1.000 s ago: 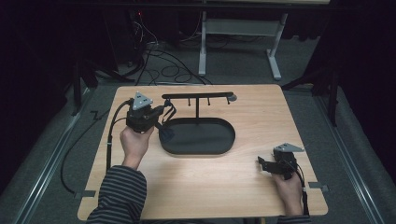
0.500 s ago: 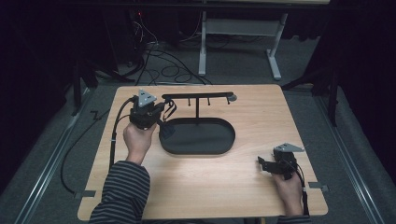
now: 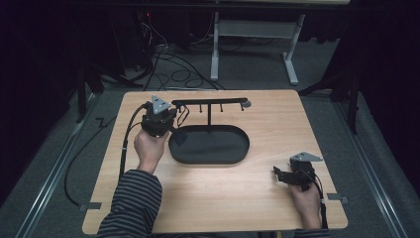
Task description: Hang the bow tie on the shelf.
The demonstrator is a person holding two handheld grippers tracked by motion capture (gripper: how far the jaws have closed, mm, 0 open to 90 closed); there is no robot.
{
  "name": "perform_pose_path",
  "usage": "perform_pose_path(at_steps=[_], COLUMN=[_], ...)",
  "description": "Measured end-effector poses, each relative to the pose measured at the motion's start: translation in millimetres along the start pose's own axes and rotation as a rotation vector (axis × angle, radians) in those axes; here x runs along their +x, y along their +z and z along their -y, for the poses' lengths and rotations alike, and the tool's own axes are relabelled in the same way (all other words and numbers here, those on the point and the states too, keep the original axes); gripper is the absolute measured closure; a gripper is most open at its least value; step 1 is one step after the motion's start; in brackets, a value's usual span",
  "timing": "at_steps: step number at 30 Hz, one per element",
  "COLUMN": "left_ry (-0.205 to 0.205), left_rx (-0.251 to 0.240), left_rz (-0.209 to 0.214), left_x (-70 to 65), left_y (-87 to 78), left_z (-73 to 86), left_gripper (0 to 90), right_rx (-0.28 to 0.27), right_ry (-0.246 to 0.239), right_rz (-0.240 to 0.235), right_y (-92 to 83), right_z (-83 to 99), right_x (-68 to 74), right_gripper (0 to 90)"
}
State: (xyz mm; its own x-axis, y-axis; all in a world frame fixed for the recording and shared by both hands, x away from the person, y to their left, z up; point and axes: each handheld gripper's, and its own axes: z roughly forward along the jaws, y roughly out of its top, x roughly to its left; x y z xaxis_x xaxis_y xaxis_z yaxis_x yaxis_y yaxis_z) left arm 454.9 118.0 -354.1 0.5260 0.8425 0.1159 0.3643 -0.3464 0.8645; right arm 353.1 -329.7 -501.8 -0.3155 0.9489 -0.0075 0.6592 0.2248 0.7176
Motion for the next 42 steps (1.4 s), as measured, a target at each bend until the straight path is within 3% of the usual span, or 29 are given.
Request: perform_pose_path(at_steps=[17, 31, 42], left_ry=[-0.010, -0.036, -0.048], left_rx=[0.021, 0.029, 0.031], left_rz=[-0.026, 0.001, -0.003], left_x=[3.6, 4.8, 6.4], left_y=[4.5, 7.9, 10.3], left_z=[2.9, 6.3, -3.7], left_gripper=[88.0, 85.3, 90.0], right_rx=[0.000, 0.000, 0.000], right_ry=[0.000, 0.000, -0.001], right_rz=[0.000, 0.000, 0.000], right_y=[0.0, 0.0, 0.1], right_z=[0.0, 0.0, 0.0], right_x=[0.0, 0.1, 0.1], right_gripper=[26.0, 26.0, 26.0])
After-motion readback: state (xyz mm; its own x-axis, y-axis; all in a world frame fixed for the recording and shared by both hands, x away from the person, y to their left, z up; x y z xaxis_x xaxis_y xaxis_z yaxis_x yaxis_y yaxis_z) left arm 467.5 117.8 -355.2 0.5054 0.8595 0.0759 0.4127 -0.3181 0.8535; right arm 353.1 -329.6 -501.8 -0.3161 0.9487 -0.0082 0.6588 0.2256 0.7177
